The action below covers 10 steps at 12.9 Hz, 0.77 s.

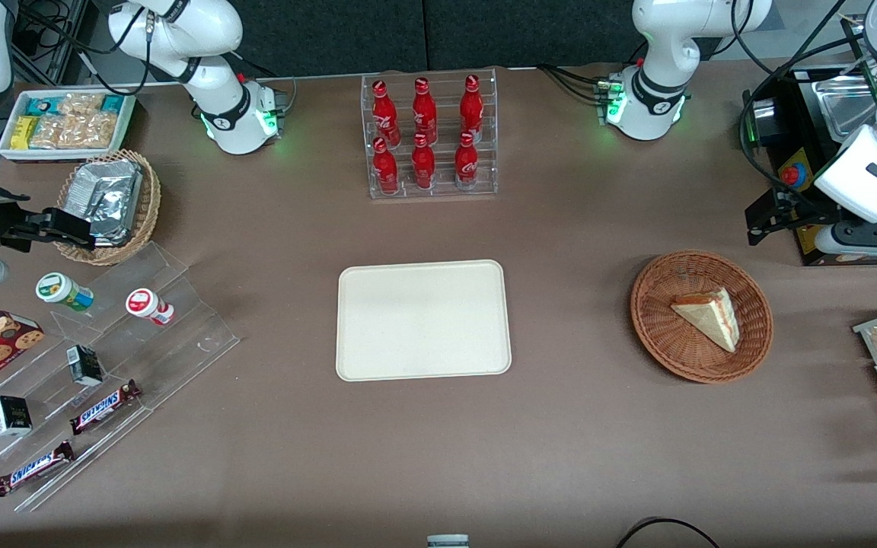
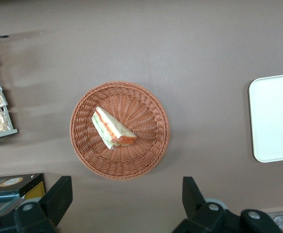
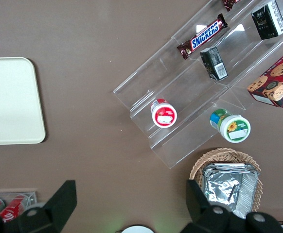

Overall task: Place sandwich from basket to tray
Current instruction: 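Move the left gripper from rest toward the wicker basket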

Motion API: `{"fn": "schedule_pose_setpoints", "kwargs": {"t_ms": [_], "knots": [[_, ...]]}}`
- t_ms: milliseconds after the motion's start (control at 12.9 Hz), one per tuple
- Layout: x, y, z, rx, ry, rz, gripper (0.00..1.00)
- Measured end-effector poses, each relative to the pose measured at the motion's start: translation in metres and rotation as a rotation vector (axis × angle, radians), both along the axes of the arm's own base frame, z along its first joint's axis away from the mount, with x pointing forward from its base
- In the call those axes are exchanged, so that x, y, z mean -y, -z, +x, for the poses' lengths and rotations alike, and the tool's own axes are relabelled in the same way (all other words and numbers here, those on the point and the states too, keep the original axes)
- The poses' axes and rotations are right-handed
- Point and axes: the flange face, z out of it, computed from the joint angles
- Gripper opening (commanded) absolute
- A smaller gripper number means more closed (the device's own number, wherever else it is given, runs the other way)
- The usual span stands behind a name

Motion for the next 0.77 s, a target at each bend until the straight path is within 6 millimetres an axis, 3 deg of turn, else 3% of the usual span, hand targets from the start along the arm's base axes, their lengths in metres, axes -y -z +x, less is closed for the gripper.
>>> {"fn": "schedule_pose_setpoints", "kwargs": {"t_ms": [155, 310, 542, 697, 775], "knots": [[-0.013, 0.007, -0.002, -0.048, -0.029, 0.006, 1.0], [-0.054, 0.03, 0.006, -0.111, -0.104, 0.011, 1.0], [-0.136, 0.094, 0.023, -0.167, -0.247, 0.005, 1.0], [-0.164, 0.138, 0.024, -0.133, -0.383, 0.003, 1.0], [-0.167, 0.159, 0.022, -0.106, -0.473, 0.003, 1.0]]}}
